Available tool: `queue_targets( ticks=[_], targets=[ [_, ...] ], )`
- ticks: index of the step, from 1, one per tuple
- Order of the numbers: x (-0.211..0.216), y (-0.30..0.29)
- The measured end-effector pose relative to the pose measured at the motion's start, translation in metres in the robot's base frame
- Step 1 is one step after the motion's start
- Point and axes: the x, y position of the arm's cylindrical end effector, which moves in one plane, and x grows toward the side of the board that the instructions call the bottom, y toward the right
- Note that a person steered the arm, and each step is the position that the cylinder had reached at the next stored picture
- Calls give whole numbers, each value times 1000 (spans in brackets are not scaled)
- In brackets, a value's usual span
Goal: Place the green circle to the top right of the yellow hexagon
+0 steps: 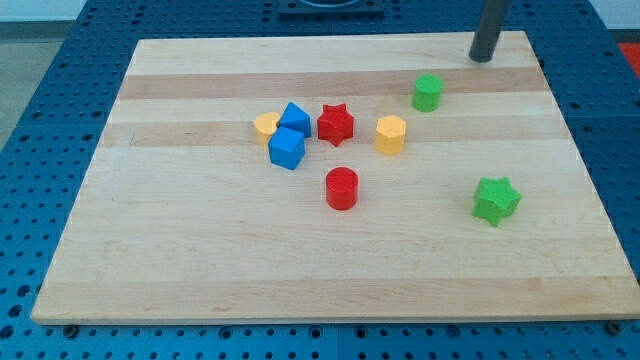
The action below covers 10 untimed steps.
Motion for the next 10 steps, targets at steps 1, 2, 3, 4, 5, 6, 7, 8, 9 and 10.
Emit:
queue_targets(
  ticks=[1,2,3,4,5,6,7,8,9,10],
  targets=[
    [49,-27],
    [81,-27],
    [92,-27],
    [40,-13],
    [28,-36],
    [58,-57],
    [107,-67],
    [139,-86],
    [159,-117],
    [174,-149]
  ],
)
